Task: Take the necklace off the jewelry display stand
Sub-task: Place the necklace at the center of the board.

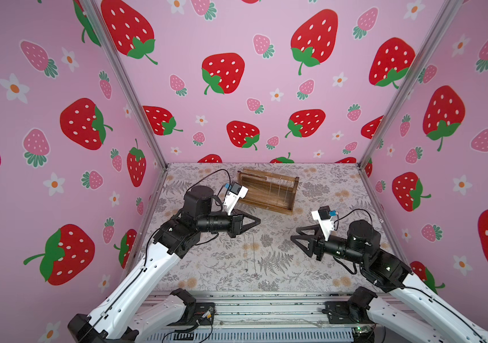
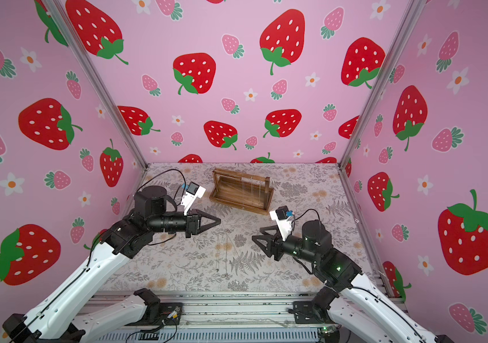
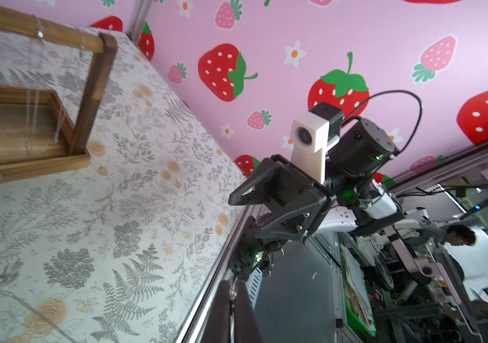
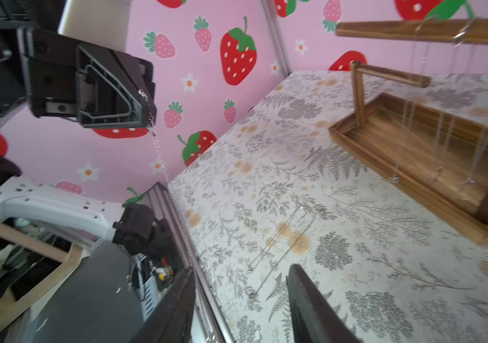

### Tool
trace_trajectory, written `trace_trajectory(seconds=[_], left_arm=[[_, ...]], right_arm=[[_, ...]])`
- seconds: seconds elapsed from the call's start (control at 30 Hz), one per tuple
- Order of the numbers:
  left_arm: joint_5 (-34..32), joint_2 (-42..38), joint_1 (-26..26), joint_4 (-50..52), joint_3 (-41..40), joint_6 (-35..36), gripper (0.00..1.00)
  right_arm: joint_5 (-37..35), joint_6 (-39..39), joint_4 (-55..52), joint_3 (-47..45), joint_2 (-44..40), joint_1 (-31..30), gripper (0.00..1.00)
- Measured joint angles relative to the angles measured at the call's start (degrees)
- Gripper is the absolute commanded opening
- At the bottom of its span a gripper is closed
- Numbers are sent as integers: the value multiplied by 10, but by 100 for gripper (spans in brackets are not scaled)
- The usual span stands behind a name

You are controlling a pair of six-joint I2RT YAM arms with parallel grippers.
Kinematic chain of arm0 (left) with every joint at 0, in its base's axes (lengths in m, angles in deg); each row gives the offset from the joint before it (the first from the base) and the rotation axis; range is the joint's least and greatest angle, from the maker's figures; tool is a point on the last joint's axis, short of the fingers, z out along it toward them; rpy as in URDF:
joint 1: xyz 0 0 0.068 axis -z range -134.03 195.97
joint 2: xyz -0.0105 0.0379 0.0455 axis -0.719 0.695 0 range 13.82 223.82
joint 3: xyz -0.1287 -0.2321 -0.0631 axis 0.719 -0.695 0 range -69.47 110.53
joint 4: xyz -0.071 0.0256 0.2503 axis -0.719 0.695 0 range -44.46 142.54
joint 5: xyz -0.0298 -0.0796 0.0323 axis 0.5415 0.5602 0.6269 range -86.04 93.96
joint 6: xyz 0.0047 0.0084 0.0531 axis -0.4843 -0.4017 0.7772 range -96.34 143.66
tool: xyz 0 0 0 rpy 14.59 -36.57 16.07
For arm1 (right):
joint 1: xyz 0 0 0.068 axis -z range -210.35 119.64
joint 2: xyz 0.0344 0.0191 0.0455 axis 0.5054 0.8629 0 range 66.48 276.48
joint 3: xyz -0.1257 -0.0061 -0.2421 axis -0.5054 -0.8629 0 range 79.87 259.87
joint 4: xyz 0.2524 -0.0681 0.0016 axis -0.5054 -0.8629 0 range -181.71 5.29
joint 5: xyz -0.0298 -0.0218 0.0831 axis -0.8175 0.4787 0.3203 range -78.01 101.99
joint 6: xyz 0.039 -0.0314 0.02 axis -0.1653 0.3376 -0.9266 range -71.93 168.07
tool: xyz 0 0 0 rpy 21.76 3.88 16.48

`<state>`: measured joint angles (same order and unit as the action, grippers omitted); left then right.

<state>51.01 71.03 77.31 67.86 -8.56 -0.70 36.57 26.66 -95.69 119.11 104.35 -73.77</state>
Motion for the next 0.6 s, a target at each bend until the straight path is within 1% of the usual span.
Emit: trace_trajectory(seconds=[0.1,0.23,0.43,0.6], left_arm=[[15,2,28,-6,-14,-10,0],[16,6,67,-7,-14,-10,0],[7,6,105,-14,-14,-15,0],[-25,2,132,-26,-26,-29,0]], right_arm=[[71,2,-3,1,6,-6,51],[112,2,-4,5,19,-21,51],[107,0,6,17,37,-59,51],[85,0,18,27,44,-79,50]])
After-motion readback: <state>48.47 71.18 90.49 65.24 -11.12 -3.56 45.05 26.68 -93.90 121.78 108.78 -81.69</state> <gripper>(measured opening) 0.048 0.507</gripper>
